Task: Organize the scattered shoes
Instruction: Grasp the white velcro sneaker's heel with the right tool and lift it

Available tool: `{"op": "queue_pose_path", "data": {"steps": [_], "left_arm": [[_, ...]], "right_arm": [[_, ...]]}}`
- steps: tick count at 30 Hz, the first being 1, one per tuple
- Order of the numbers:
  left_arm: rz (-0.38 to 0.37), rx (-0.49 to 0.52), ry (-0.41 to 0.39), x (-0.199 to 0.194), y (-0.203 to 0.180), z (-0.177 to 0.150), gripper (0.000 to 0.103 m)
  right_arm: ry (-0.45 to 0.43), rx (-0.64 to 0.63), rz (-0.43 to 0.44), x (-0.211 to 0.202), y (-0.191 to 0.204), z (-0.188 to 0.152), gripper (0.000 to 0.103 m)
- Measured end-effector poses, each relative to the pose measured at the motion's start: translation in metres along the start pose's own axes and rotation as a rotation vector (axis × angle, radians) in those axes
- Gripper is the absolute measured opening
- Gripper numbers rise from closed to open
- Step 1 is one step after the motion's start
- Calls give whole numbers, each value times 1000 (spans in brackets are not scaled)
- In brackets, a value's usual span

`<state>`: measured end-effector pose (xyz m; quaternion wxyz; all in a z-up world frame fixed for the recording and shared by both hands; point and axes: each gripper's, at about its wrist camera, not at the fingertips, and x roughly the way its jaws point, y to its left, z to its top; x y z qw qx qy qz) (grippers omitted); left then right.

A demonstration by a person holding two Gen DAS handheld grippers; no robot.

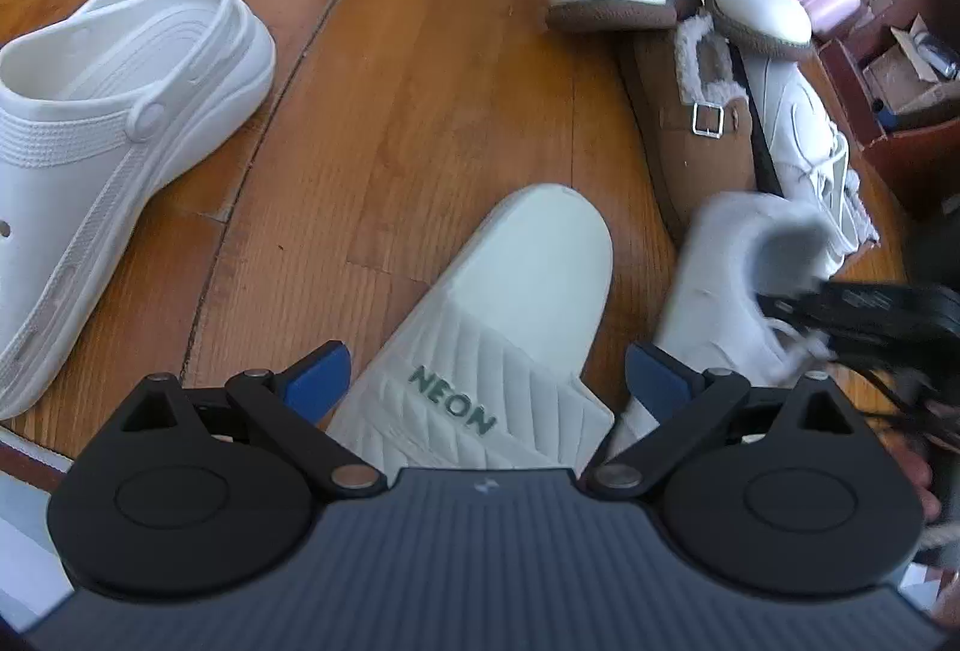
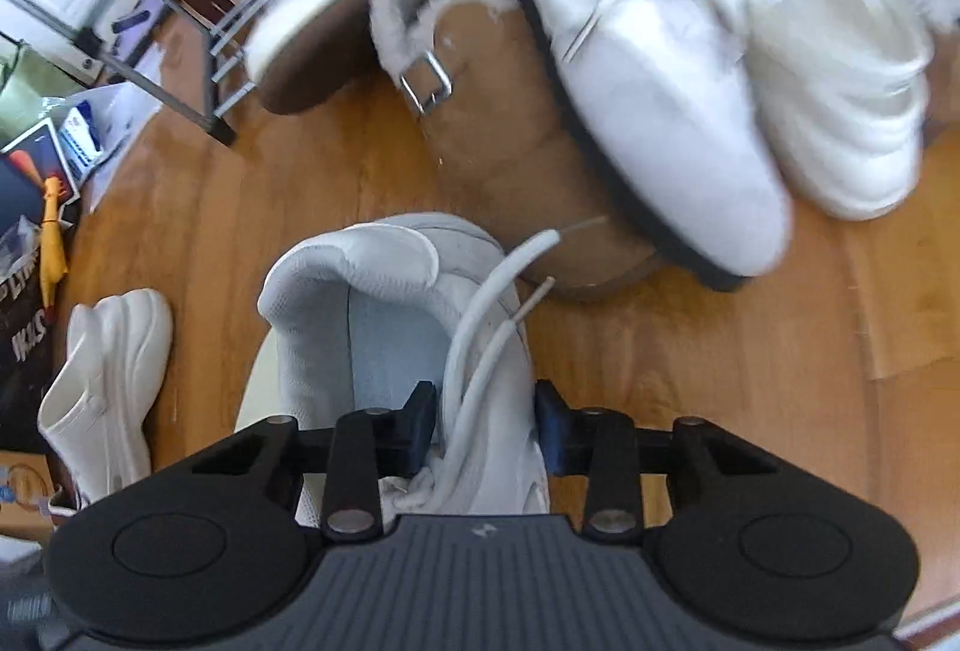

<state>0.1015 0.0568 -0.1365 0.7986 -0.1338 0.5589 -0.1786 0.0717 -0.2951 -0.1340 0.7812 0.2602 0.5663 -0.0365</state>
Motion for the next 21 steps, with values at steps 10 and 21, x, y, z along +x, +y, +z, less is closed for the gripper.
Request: {"op": "queue_pose_path", "data": {"steps": [10, 21], "left_arm": [[50, 136, 57, 13, -14, -9, 102], [12, 86, 9, 2, -1, -3, 103]], "right_arm": [[-97, -106, -146, -39, 17, 10, 92], [145, -231, -177, 40, 48, -48, 102]]}}
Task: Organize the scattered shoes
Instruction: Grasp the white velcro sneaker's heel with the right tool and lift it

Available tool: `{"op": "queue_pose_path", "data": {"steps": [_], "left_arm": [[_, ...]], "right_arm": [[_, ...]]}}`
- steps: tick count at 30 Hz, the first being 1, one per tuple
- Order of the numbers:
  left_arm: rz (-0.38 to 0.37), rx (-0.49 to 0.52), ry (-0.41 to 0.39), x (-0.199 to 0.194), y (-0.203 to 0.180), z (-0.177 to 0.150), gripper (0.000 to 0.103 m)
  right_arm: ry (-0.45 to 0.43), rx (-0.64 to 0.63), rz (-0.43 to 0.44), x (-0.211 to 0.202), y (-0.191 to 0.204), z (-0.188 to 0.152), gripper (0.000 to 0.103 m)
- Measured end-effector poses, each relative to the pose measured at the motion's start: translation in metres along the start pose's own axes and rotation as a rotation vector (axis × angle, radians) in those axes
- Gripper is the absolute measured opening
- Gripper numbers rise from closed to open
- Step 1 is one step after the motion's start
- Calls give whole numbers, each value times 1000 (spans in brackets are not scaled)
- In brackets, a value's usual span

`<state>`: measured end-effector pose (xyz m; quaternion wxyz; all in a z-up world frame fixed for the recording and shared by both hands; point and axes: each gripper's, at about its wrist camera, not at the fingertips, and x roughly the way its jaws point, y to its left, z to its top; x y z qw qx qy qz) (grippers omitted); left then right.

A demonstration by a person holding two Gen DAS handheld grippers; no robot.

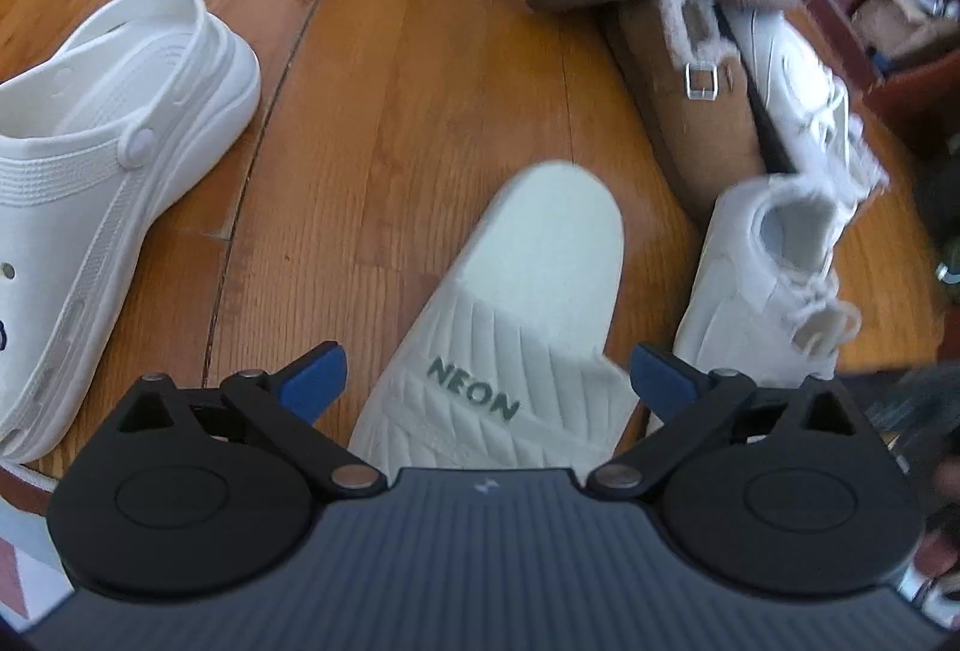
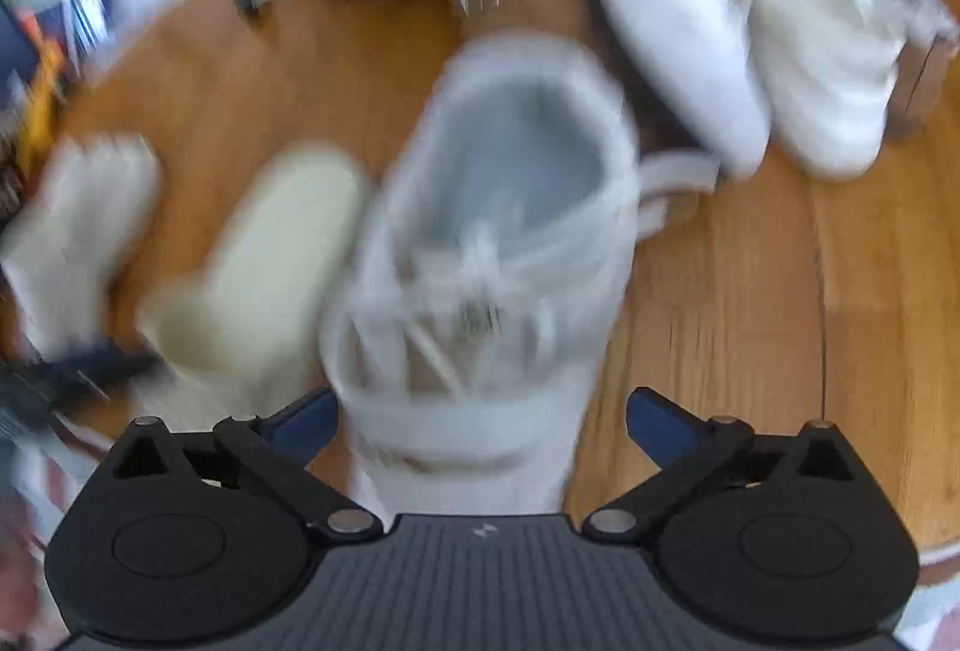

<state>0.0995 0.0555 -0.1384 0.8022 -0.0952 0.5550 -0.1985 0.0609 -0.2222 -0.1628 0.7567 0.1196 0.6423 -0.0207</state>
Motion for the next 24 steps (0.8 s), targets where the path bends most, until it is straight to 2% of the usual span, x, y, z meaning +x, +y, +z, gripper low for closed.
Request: {"op": "queue_pose_path", "data": {"steps": [2, 6, 10, 14, 16, 20, 21, 24], "left_arm": [[-25, -17, -11, -2, 4, 1, 103], [-12, -22, -2, 2, 3, -1, 103], [-2, -15, 8, 4, 0, -3, 103], [-15, -12, -2, 1, -3, -3, 103], [-15, -4, -5, 2, -5, -3, 103], [4, 11, 13, 9, -9, -6, 103], [5, 11, 17, 10, -9, -6, 103], [9, 11, 25, 14, -10, -7, 103]], "right_arm": [[18, -36, -23, 13, 7, -3, 102], [-54, -92, -33, 30, 13, 4, 101], [-34, -110, -41, 14, 10, 7, 82], [27, -109, -117, -6, -1, 2, 82], [58, -97, -129, -3, -7, -4, 86], [89, -25, -94, 2, -21, -4, 89], [85, -24, -88, -2, -22, -3, 89], [-23, 23, -45, -34, -30, 12, 90]]}}
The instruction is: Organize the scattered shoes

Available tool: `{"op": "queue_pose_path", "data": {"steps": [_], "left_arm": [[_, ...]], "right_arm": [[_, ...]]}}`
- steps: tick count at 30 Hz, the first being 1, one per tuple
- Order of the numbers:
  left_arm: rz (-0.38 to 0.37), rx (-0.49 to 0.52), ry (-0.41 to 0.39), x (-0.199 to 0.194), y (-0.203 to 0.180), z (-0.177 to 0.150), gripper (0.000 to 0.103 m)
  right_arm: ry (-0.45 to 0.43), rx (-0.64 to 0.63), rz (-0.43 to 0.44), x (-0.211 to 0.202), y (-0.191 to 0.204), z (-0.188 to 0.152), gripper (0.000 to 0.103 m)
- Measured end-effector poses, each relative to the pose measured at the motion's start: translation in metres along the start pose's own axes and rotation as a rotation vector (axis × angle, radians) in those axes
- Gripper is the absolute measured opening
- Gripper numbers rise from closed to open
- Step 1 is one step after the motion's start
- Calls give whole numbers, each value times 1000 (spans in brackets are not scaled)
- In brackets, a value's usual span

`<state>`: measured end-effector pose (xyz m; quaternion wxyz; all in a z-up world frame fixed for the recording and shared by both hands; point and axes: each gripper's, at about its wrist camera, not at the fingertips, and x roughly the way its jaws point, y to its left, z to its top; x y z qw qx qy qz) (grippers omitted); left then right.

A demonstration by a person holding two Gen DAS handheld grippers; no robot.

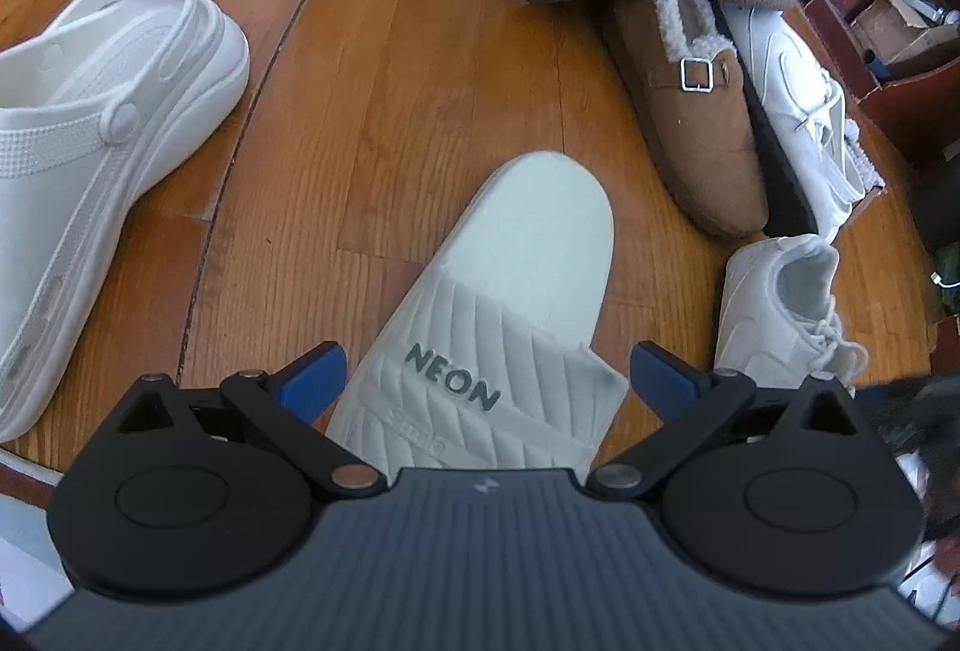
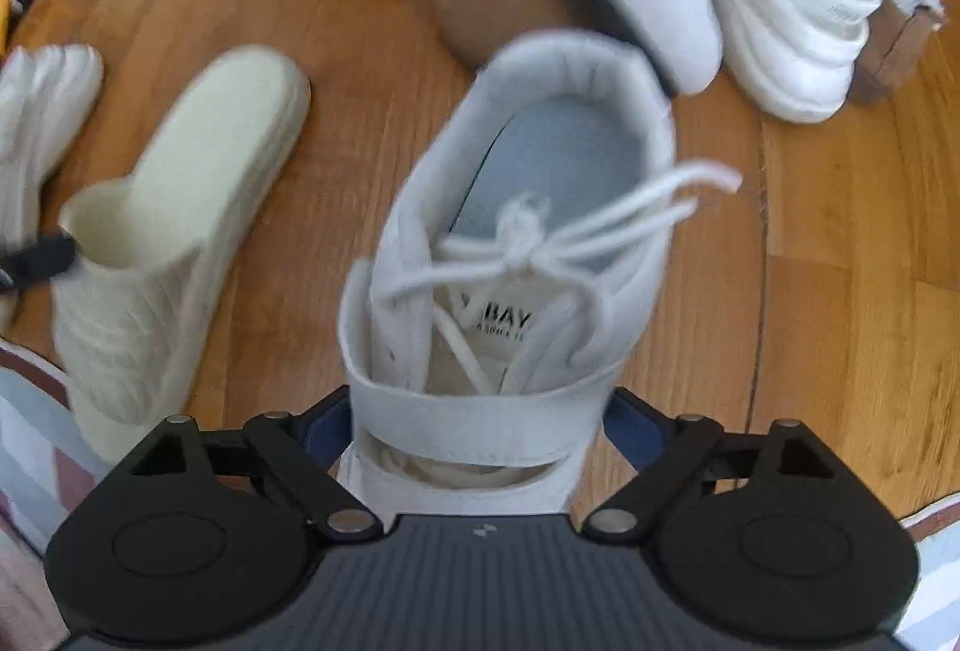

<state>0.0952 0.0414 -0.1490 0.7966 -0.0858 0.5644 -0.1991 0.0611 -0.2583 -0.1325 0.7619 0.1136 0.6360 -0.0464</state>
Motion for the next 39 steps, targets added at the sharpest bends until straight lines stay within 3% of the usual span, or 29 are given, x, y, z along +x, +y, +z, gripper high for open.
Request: {"op": "queue_pose_path", "data": {"steps": [4, 8, 10, 11, 13, 17, 18, 20, 23, 24, 25, 26, 27, 31, 35, 39], "left_arm": [[-5, -8, -4, 0, 0, 1, 103], [-28, -27, -26, -2, 0, 3, 103], [-41, -28, -50, -6, 0, 6, 103], [-46, -26, -62, -8, 0, 7, 103], [-53, -22, -100, -14, 1, 11, 103], [-83, -36, -150, -22, 8, 15, 103], [-89, -42, -155, -23, 9, 16, 103], [-119, -71, -171, -24, 15, 18, 103], [-133, -83, -167, -20, 18, 20, 103], [-138, -86, -166, -19, 19, 21, 103], [-134, -88, -161, -17, 20, 21, 103], [-129, -89, -154, -14, 21, 21, 103], [-126, -91, -151, -13, 22, 21, 103], [-130, -114, -141, -10, 27, 19, 103], [-141, -109, -164, -15, 26, 21, 103], [-143, -108, -172, -16, 25, 22, 103]], "right_arm": [[-190, 81, 128, -39, -13, 22, 92], [-329, 71, 209, -42, -11, 50, 88], [-319, 37, 202, -28, -1, 79, 68], [-298, 11, 201, -21, 5, 98, 65], [-275, -63, 197, -16, 19, 126, 47], [-250, -199, 83, 3, 64, 174, 47], [-240, -210, 70, 2, 69, 173, 47], [-200, -258, -19, 25, 84, 197, 58], [-191, -293, -104, 57, 96, 212, 62], [-185, -293, -114, 63, 97, 213, 60], [-176, -277, -122, 78, 95, 215, 51], [-192, -261, -115, 84, 92, 213, 33], [-250, -235, -78, 83, 88, 208, 8], [-356, -128, 65, 65, 71, 187, 5], [-337, 0, 261, 39, 45, 172, 6], [-275, -28, 424, 20, 45, 159, 5]]}}
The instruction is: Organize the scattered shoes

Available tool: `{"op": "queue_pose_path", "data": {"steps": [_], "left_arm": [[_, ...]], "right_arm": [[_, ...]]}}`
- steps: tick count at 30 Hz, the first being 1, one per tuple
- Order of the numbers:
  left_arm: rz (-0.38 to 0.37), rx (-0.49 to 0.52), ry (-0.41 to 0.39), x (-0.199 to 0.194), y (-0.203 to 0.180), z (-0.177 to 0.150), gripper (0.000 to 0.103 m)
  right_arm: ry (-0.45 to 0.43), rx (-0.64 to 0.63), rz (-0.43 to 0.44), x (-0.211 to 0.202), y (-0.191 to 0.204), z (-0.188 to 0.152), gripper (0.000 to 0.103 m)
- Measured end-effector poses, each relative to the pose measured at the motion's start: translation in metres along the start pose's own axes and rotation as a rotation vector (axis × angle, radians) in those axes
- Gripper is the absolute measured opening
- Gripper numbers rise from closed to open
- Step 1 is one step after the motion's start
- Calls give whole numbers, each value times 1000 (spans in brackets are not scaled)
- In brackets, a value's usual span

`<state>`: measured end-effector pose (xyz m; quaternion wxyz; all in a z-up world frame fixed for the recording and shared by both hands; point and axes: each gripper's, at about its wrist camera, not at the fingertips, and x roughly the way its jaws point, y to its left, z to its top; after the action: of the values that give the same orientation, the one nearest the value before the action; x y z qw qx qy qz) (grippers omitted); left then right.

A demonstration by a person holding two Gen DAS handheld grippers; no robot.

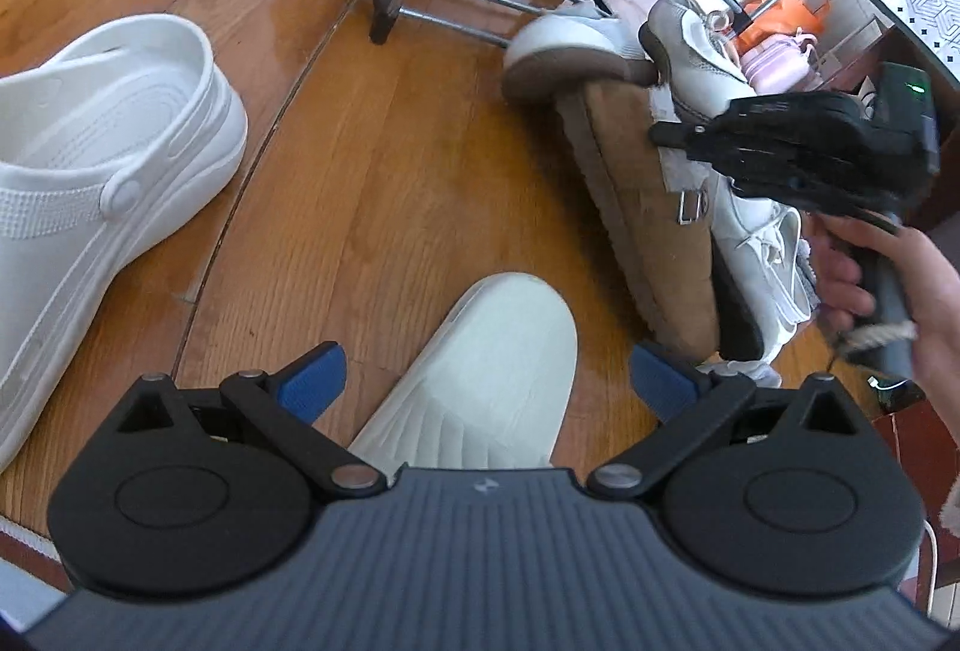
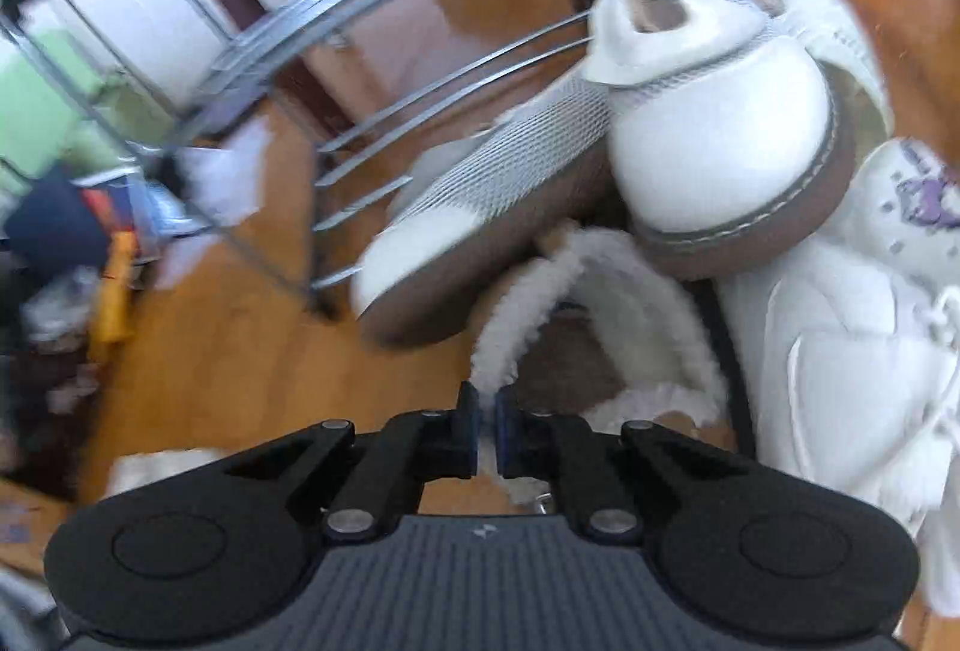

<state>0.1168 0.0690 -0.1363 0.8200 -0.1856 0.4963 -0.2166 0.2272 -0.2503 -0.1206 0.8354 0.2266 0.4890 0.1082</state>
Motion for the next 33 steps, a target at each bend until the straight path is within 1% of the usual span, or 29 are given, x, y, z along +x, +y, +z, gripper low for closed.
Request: {"op": "queue_pose_path", "data": {"steps": [2, 3, 4, 5, 6, 7, 8, 9, 11, 12, 14, 15, 16, 17, 18, 20, 21, 23, 24, 26, 28, 29, 30, 31, 32, 33], "left_arm": [[4, 0, 0, 2, 0, 0, 103], [7, 7, -2, 2, 0, -1, 103], [10, 13, -5, 3, 0, -1, 103], [14, 20, -7, 3, 0, -1, 103], [23, 33, -17, 3, 0, -2, 103], [33, 46, -27, 3, 0, -3, 103], [44, 46, -41, 2, 1, -3, 103], [45, 43, -47, 1, 1, -4, 103], [43, 22, -73, -3, -1, 1, 103], [68, 18, -94, -5, -7, 7, 103], [95, 17, -128, -5, -17, 19, 103], [103, 20, -133, -4, -21, 23, 103], [120, 26, -136, 3, -30, 34, 103], [143, 33, -132, 16, -40, 46, 103], [171, 31, -119, 31, -47, 54, 103], [227, 25, -91, 61, -61, 71, 103], [246, 3, -78, 73, -64, 77, 103], [294, -41, -48, 103, -69, 90, 103], [314, -49, -37, 110, -70, 92, 103], [480, -59, 67, 148, -71, 101, 103], [546, -70, 84, 164, -70, 102, 102], [545, -99, 57, 167, -67, 100, 95], [530, -103, 55, 168, -69, 100, 82], [513, -105, 54, 169, -72, 100, 43], [497, -108, 54, 170, -74, 100, 23], [531, -76, 53, 170, -84, 102, 19]], "right_arm": [[59, -20, 43, 2, 11, -4, 7], [69, -25, 45, 2, 15, -5, 18], [86, -20, 47, 3, 21, -6, 39], [78, 0, 57, -1, 23, -6, 50], [68, 21, 67, -4, 24, -6, 66], [12, 59, 83, -18, 24, -7, 72], [-42, 96, 98, -32, 23, -9, 73], [-51, 103, 96, -35, 21, -10, 73], [-57, 117, 37, -69, 19, -21, 74], [-60, 125, 8, -85, 18, -27, 77], [-62, 135, -15, -112, 11, -43, 84], [-66, 139, -13, -121, 7, -50, 91], [-77, 160, -4, -139, 0, -66, 95], [-93, 185, 1, -152, -8, -81, 95], [-100, 195, 5, -160, -14, -86, 95], [-132, 262, 23, -183, -38, -117, 95], [-128, 275, 27, -188, -43, -121, 95], [-81, 327, 42, -197, -70, -139, 95], [-78, 336, 44, -200, -79, -143, 95], [-90, 358, 44, -208, -95, -154, 95], [-123, 392, 45, -220, -117, -168, 95], [-139, 415, 54, -227, -128, -175, 95], [-147, 427, 58, -231, -135, -178, 95], [-163, 452, 68, -237, -147, -185, 95], [-177, 470, 78, -242, -159, -192, 95], [-181, 477, 84, -242, -164, -195, 95]]}}
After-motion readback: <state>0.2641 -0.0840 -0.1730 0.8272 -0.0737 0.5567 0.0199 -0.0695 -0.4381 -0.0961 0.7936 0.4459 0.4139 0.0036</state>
